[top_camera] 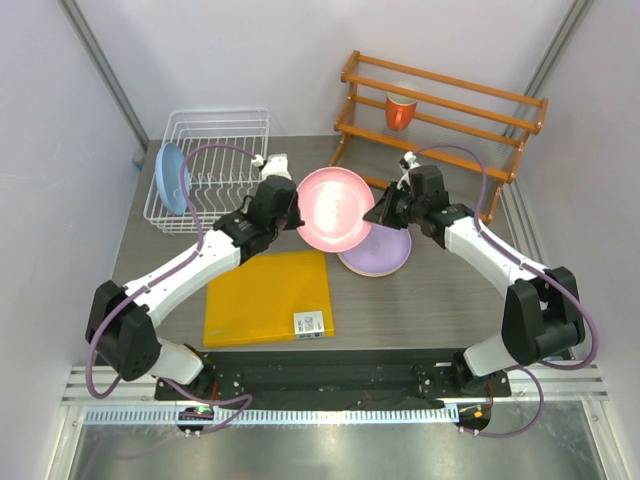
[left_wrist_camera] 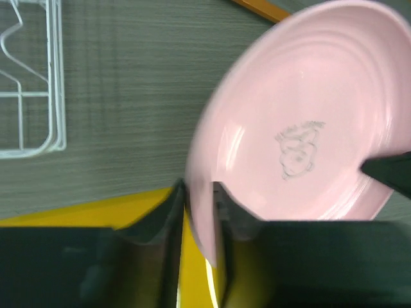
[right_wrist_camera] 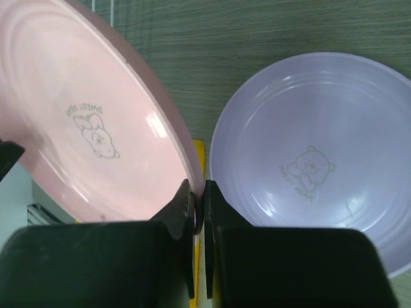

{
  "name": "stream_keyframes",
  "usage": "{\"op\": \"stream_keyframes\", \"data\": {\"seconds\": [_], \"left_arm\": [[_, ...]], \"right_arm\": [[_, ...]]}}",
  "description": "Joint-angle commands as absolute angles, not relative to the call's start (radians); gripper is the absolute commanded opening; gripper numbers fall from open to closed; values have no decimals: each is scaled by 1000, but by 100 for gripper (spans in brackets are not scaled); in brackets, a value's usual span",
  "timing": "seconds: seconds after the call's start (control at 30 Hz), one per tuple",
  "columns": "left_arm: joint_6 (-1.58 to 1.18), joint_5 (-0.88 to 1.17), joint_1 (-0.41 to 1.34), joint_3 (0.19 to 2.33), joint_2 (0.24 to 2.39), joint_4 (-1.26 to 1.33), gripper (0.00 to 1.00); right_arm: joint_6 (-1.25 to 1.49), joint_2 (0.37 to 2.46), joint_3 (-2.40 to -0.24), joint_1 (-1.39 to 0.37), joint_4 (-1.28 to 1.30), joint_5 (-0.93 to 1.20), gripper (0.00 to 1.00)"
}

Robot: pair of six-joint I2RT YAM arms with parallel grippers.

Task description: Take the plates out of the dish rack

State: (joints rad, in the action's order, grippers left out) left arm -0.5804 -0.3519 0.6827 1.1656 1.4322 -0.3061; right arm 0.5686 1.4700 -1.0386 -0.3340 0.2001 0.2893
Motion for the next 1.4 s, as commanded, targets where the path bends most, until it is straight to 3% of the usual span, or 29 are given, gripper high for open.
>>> {"op": "stream_keyframes", "data": {"seconds": [0.0,0.03,0.13,0.23,0.5,0.9,0.93,1.0,1.03,1.1,1.37], "left_arm": [[-583,-362,696,1164,1397,-224,41],[-568,-408,698,1163,1393,-233,56],[-513,-524,696,1163,1384,-262,85],[-462,-626,696,1157,1367,-275,100],[-204,-978,689,1079,1289,-141,100],[-98,-1028,471,1052,1301,-98,99],[-91,-1023,454,1055,1310,-98,100],[-89,-1019,407,1068,1322,-97,99],[-86,-999,390,1069,1333,-94,99],[-84,-979,339,1081,1344,-89,99],[-21,-946,166,1155,1477,-12,99]], "right_arm": [[560,1415,-1023,-337,193,203,1],[555,1404,-1020,-336,218,178,1],[549,1356,-999,-307,264,130,1],[543,1332,-966,-258,311,123,1],[523,1327,-891,-187,382,138,1],[525,1394,-862,-186,338,124,4],[522,1414,-867,-186,334,124,6],[518,1436,-876,-186,325,140,19],[515,1449,-880,-183,327,141,38],[508,1459,-890,-183,328,137,52],[443,1359,-949,-181,428,5,68]]}}
